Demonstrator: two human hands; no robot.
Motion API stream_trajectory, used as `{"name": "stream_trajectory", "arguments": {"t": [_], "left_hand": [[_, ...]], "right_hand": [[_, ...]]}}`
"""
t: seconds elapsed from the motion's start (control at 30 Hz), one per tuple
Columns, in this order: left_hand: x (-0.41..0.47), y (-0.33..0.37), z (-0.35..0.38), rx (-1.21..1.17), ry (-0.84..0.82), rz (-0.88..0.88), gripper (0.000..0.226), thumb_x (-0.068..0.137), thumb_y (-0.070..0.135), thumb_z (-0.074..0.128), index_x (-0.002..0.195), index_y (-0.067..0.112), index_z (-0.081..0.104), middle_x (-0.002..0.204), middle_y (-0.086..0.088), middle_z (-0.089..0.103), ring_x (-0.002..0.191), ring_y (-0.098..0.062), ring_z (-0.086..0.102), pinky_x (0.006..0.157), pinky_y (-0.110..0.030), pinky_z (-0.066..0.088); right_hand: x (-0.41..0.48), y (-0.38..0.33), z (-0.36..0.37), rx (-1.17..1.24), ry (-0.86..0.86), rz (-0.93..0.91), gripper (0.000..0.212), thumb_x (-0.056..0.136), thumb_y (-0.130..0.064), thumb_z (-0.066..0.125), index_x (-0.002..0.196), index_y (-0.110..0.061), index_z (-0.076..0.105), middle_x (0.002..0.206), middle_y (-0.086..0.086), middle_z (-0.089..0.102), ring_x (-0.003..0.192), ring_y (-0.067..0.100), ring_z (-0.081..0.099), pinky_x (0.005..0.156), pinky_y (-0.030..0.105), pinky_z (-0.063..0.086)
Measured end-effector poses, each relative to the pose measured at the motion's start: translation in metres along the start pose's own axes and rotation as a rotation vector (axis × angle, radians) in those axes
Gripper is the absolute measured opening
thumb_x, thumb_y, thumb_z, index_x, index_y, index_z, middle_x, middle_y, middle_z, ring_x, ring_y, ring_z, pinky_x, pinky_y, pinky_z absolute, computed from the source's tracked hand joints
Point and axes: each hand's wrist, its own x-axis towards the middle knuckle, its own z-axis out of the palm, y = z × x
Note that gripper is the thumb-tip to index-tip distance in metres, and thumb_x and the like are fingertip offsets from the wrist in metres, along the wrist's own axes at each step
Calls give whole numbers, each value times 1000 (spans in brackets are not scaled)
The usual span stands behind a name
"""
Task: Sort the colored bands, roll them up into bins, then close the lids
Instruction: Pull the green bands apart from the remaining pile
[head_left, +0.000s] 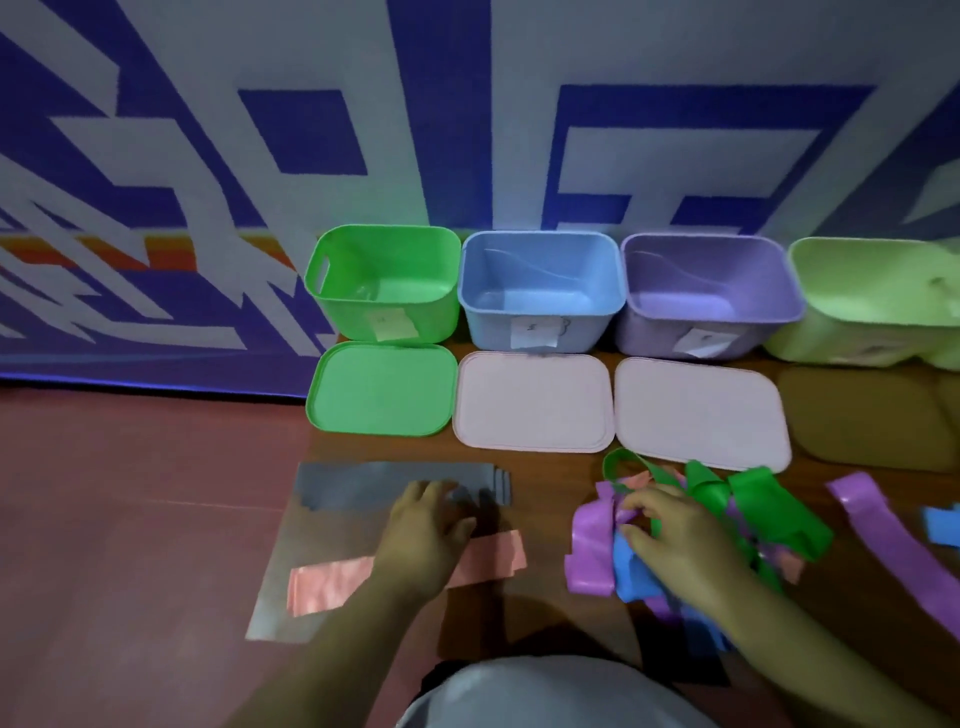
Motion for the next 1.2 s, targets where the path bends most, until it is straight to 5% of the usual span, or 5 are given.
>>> {"name": "stream_trajectory", "arguments": {"t": [0.27, 0.4, 0.67, 0.97, 1.2], "left_hand": [[26, 92, 47, -18, -85, 215, 42, 84, 30, 72, 123, 20, 60, 120, -2, 56, 110, -23, 57, 95, -28, 41], [35, 133, 69, -1, -141, 298, 33, 85, 31, 71, 116, 25, 61, 112, 5, 54, 104, -17, 54, 86, -24, 39], [49, 191, 118, 125, -162, 407, 45, 78, 44, 62, 120, 29, 57, 115, 3, 52, 106, -21, 50, 91, -35, 47], [47, 255, 173, 219, -248, 603, 47, 81, 48, 63, 124, 29, 59, 119, 2, 57, 107, -20, 53, 90, -36, 47], [63, 303, 215, 345, -454, 585, 57, 83, 45, 64, 136, 27, 52, 135, -2, 55, 124, -26, 51, 102, -35, 42]], "right_hand": [[-26, 78, -40, 1, 56, 194, 25, 77, -20, 78, 100, -23, 70, 100, -5, 66, 95, 16, 65, 83, 34, 53], [-37, 112, -56, 65, 90, 253, 22, 76, -17, 79, 95, -24, 70, 91, -8, 64, 83, 11, 64, 72, 15, 45], [-52, 175, -92, -27, 30, 326, 30, 77, -50, 61, 106, -40, 61, 101, -18, 59, 90, -1, 60, 80, 27, 54], [-46, 215, -97, 117, 57, 455, 25, 76, -19, 75, 101, -21, 70, 98, -3, 68, 87, 13, 64, 74, 18, 42], [-35, 233, -106, 311, -41, 488, 8, 81, -18, 69, 88, -22, 70, 87, -5, 73, 83, 10, 67, 80, 35, 55]]}}
